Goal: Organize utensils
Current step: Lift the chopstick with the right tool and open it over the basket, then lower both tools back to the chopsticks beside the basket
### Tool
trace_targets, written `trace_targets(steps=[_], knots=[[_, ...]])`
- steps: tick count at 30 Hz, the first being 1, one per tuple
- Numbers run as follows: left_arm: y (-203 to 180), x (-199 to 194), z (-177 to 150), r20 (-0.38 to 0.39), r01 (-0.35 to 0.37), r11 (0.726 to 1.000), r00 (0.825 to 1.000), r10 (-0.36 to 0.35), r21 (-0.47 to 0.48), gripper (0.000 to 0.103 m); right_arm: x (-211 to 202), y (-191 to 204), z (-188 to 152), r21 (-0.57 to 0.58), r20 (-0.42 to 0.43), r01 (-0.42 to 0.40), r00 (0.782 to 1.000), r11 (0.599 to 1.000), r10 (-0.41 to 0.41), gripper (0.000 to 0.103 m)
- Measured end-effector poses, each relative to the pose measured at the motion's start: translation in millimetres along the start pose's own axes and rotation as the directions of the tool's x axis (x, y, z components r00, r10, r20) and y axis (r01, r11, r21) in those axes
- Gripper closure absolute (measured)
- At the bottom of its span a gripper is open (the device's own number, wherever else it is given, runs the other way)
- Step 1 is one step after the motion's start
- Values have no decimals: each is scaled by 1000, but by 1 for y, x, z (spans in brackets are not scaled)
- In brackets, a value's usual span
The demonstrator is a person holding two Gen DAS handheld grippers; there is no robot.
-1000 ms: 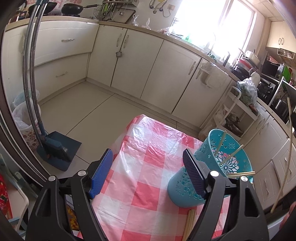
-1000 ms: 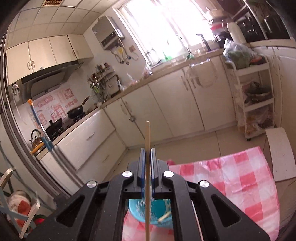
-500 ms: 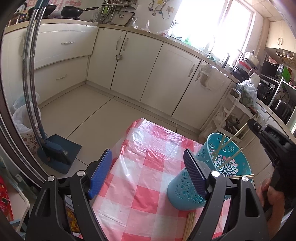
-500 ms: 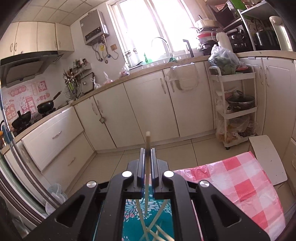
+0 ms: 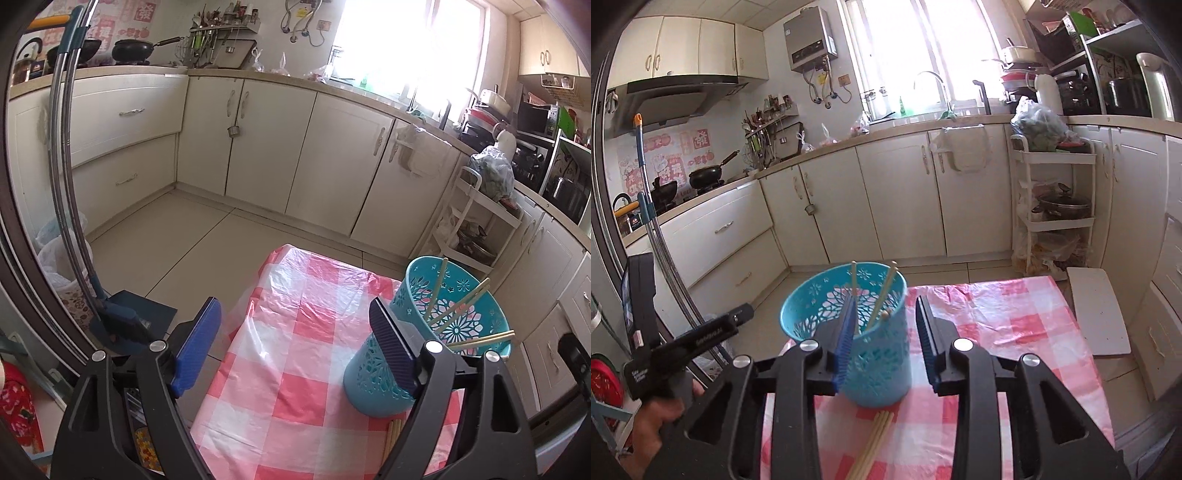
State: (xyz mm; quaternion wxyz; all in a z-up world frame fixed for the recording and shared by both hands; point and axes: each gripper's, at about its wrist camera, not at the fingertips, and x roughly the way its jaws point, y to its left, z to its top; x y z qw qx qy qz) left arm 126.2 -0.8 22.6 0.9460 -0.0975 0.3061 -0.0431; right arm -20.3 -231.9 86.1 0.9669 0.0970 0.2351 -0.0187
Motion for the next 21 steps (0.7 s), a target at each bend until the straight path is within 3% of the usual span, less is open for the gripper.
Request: trace_targets(steps=[4,13,17,21], knots=[[-7,-6,-4,23,-18,999,1000,16,47,24,-21,-18,-22,60,-41,44,998,997,-42,66],[-22,-30,-14,90,-43,990,995,31,134,22,-33,-26,-53,62,-138,67,989,996,-58,62],[-24,-36,-26,69,-39,989,997,29,145,21,-33,-21,-61,30,-159,50,986,998,-45,56],[-24,-42,-42,31,-33,987,999,28,157,21,-17,-13,-81,-6,-243,39,969,999,-39,56]])
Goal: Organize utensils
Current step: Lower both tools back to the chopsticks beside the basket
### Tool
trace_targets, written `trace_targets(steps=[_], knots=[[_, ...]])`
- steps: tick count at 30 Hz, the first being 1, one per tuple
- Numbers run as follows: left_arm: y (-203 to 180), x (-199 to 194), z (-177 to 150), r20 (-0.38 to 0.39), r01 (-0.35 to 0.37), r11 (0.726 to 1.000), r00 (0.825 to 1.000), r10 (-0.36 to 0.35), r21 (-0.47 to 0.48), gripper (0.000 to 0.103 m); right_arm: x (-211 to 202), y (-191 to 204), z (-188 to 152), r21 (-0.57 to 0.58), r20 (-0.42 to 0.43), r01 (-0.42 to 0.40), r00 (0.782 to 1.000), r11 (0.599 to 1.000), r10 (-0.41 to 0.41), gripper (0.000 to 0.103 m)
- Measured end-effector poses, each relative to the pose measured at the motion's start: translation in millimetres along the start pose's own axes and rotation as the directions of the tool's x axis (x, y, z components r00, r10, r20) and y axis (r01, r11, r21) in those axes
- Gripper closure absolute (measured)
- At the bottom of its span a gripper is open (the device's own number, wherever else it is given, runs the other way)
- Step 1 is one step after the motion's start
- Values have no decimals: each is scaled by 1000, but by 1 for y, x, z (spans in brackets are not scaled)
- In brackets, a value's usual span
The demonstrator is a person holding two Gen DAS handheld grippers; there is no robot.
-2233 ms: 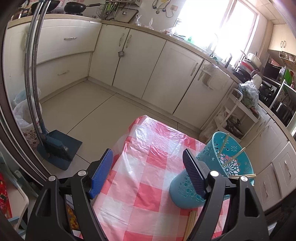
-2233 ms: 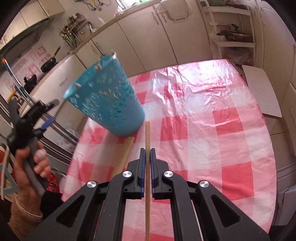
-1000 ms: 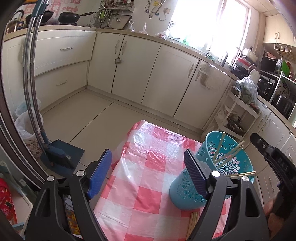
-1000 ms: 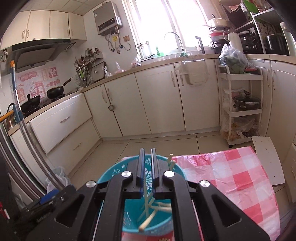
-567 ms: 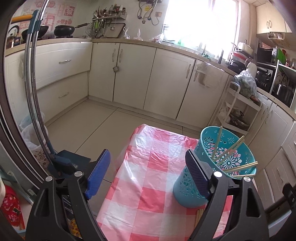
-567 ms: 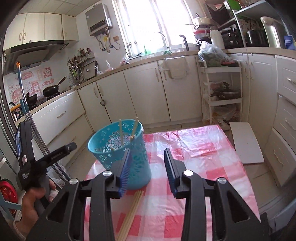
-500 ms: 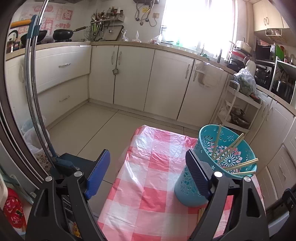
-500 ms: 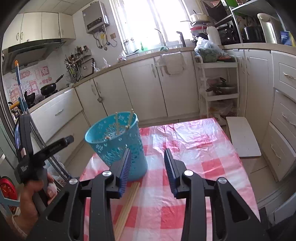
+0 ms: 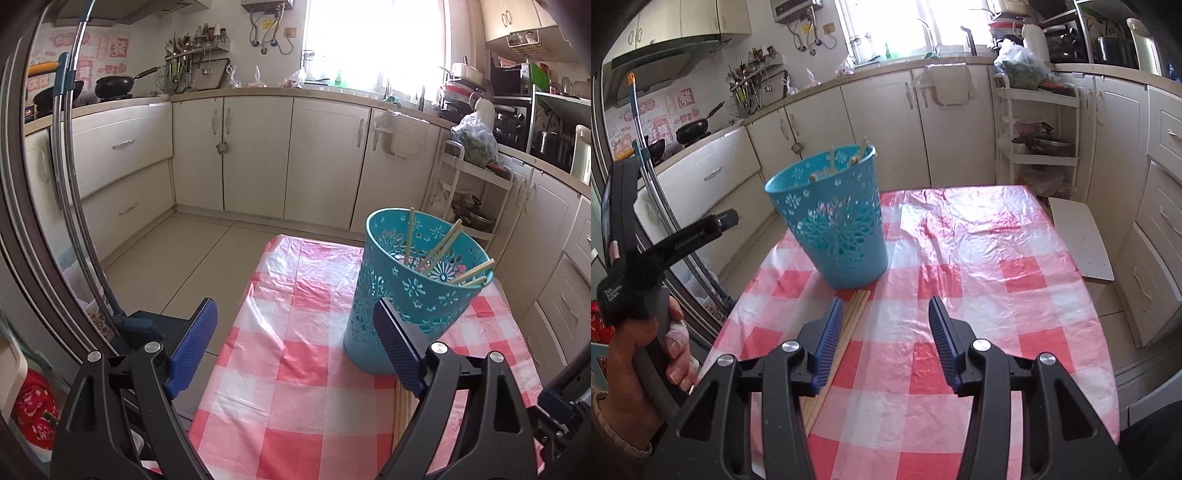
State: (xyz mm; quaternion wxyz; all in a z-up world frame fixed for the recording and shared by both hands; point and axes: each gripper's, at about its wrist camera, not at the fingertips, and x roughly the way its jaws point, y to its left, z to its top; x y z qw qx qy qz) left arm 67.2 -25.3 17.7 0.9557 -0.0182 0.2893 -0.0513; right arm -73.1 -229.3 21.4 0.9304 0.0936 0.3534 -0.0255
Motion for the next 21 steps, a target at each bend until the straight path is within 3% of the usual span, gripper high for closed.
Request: trace_targets(steps=[2,10,21], knots=[[0,-3,-6,-13,3,1000,1000,-3,6,21,15,4,-7,-15,-52,-7,999,1000,6,56],[0,4,-24,-97,8,1000,995,-7,13,21,80,13,-17,-4,-189,-24,982,1000,23,74],[4,21,-28,-155,5,1000,988,-6,-5,20,115,21,-16,-8,-224,-3,975,1000,1,75]])
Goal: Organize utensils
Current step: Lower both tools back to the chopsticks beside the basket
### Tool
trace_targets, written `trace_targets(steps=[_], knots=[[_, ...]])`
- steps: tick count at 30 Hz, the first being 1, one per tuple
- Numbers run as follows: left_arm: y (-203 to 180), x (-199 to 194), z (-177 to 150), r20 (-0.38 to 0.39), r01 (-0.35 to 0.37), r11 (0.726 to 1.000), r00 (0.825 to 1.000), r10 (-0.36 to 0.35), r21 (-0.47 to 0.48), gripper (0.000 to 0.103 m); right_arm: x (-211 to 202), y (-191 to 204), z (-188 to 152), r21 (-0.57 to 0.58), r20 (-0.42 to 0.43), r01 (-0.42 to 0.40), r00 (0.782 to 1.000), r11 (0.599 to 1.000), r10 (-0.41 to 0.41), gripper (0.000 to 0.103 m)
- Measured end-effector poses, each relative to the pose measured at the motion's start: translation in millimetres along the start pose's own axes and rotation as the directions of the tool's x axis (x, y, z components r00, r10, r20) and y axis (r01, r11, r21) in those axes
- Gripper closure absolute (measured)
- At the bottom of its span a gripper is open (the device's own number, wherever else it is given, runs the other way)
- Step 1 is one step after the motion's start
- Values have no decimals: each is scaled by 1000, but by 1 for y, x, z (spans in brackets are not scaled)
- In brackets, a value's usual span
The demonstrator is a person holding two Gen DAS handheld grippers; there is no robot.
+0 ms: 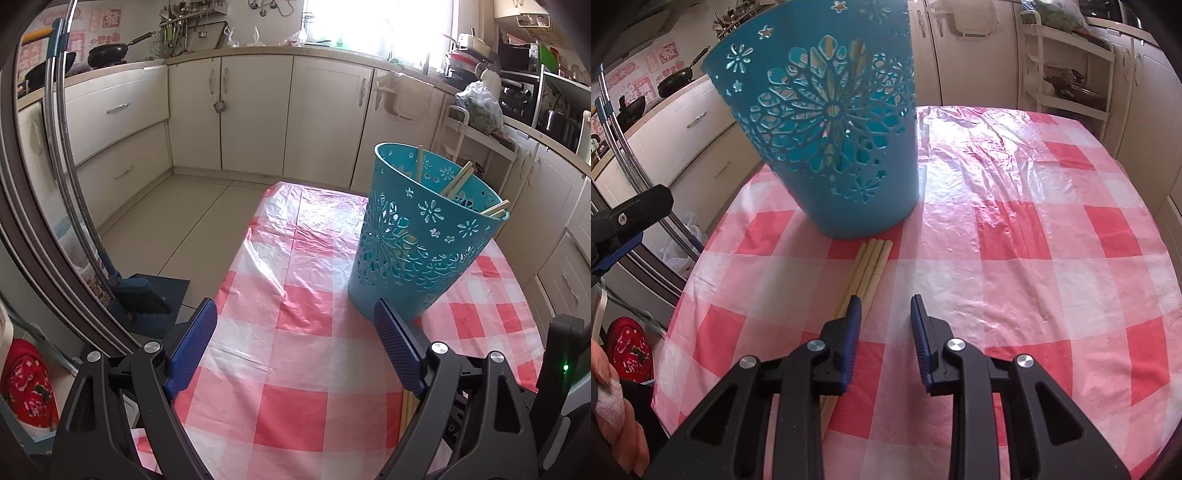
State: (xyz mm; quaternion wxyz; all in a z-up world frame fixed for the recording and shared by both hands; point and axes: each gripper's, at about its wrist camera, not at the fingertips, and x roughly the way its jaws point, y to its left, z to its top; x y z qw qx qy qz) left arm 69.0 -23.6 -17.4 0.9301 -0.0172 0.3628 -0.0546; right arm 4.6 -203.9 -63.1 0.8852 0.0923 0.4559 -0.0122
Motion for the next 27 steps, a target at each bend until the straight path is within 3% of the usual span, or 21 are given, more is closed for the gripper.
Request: trace_targets(steps=[6,8,14,20,27], knots=[[-9,5,-4,-21,7,999,1000,-6,40,20,0,11,-1,-72,-1,42,999,997,-42,76],[-14,11,-7,-51,33,998,998,-30,55,20,2,14,-1,-140,-8,72,997,987,-74,82],[-41,27,-24,-143,84,983,988,-61,166,20,-11,-2,-9,-245,-39,57,997,968,-68,82],[-58,43,-36,-207,103,974,976,-60,201,20,-26,-37,-16,-169,-45,-12,999,986,4,82],[-65,58,-45,-252,103,969,967,-44,225,20,-22,-42,-11,-103,-35,-54,998,993,51,78]])
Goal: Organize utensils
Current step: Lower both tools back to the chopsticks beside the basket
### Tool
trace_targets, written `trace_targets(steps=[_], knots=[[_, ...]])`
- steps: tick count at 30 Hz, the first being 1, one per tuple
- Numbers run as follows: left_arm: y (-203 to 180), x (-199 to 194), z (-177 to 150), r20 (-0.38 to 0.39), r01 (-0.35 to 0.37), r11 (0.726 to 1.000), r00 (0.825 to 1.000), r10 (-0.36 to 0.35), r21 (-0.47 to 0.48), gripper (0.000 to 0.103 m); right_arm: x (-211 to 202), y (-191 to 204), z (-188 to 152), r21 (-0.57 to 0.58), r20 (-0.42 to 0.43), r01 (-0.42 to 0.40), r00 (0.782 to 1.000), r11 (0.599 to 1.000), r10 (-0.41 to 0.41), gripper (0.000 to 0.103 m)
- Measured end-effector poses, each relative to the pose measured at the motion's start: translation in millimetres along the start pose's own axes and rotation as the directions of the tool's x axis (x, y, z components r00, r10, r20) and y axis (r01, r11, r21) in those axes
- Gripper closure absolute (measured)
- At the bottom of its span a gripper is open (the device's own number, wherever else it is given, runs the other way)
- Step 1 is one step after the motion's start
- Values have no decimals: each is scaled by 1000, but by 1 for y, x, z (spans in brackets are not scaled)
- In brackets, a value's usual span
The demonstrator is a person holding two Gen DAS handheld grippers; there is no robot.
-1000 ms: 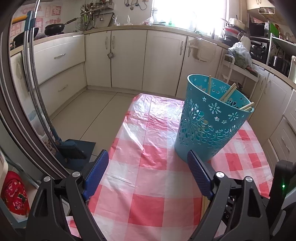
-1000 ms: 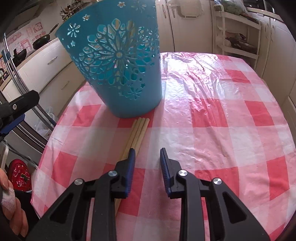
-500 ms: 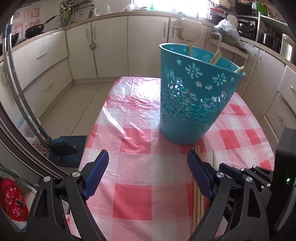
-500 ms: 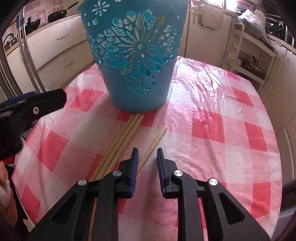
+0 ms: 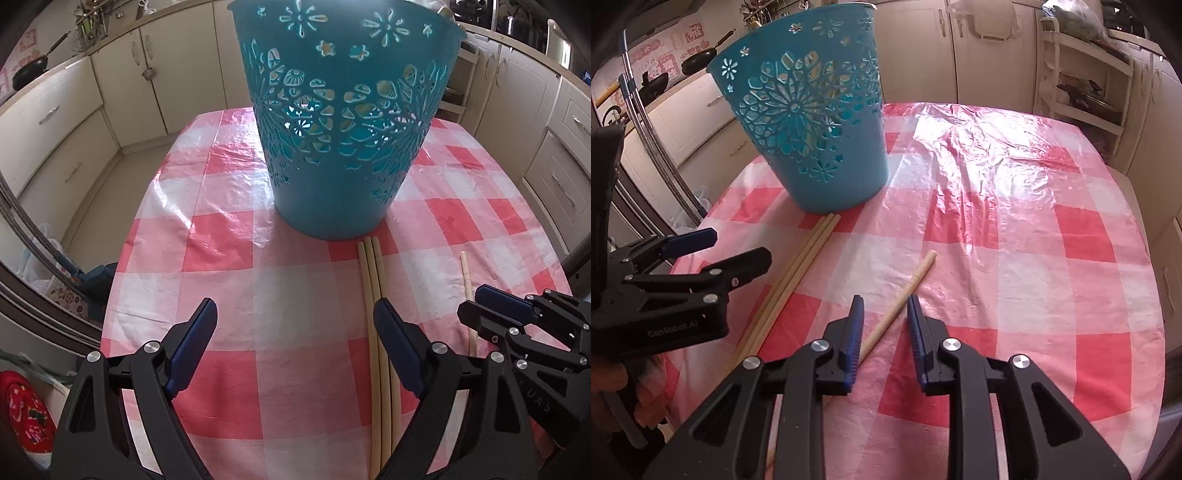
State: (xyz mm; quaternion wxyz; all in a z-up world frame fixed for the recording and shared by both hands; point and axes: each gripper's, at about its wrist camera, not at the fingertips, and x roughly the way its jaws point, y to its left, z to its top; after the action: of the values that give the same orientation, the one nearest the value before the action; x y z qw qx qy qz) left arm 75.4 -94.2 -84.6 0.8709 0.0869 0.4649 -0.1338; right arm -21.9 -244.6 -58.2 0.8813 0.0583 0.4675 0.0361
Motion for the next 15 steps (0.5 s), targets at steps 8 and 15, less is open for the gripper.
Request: trace_targets(steps=[8,15], knots=[[-5,11,0,-30,5,1000,1000,-5,3,20,1,1,0,17,7,-33,999,999,32,66],[-6,19,-1,-51,-10,1000,999,10,7,21,2,1,-1,21,8,-37,999,999,37,65]])
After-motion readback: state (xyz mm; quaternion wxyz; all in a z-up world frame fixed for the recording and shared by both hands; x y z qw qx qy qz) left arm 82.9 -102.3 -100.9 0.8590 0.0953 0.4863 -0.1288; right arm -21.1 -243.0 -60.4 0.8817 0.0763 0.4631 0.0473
